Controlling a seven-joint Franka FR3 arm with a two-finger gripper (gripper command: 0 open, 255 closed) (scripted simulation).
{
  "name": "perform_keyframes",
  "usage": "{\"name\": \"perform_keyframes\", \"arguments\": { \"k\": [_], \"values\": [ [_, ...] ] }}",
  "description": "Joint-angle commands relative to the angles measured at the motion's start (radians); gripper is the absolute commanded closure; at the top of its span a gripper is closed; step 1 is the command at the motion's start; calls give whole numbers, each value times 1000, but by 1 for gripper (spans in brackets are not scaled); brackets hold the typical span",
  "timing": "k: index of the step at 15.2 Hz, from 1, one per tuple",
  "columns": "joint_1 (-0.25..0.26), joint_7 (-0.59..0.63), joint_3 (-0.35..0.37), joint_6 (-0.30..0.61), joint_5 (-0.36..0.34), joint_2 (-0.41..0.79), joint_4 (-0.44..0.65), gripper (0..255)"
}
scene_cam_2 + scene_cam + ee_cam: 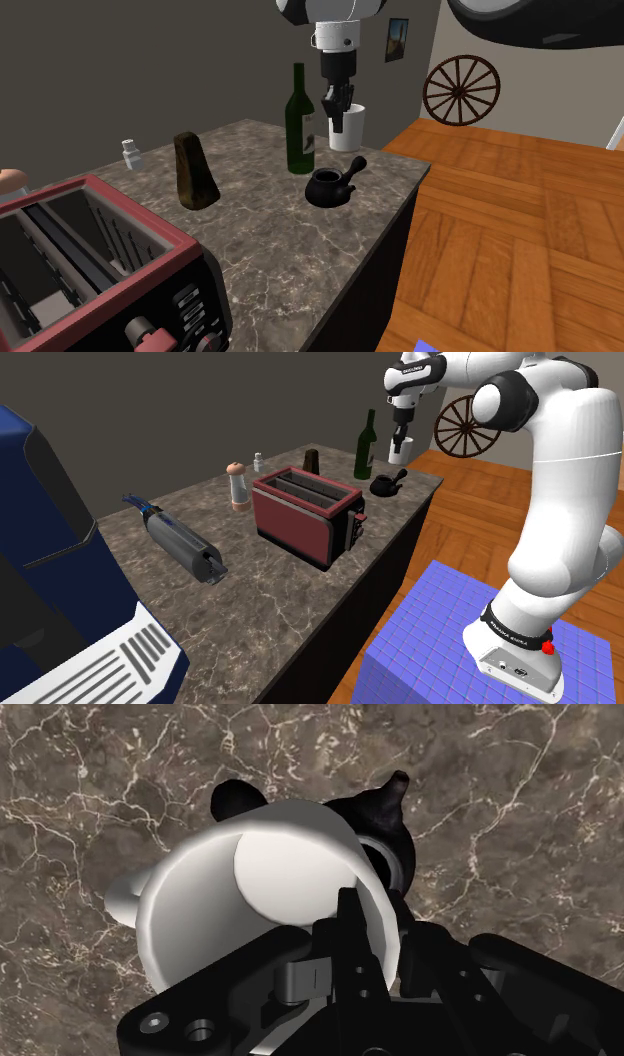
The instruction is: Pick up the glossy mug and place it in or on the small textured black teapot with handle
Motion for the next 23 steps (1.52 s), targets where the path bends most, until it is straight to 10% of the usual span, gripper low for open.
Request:
{"name": "perform_keyframes", "arguments": {
  "k": [1, 14, 15, 23],
  "values": [
    [0, -1, 0, 27, 0, 0, -26, 255],
    [3, 0, 2, 97, 2, 6, -91, 255],
    [3, 0, 2, 97, 2, 6, -91, 0],
    [2, 2, 1, -1, 0, 0, 1, 0]
  ]
}}
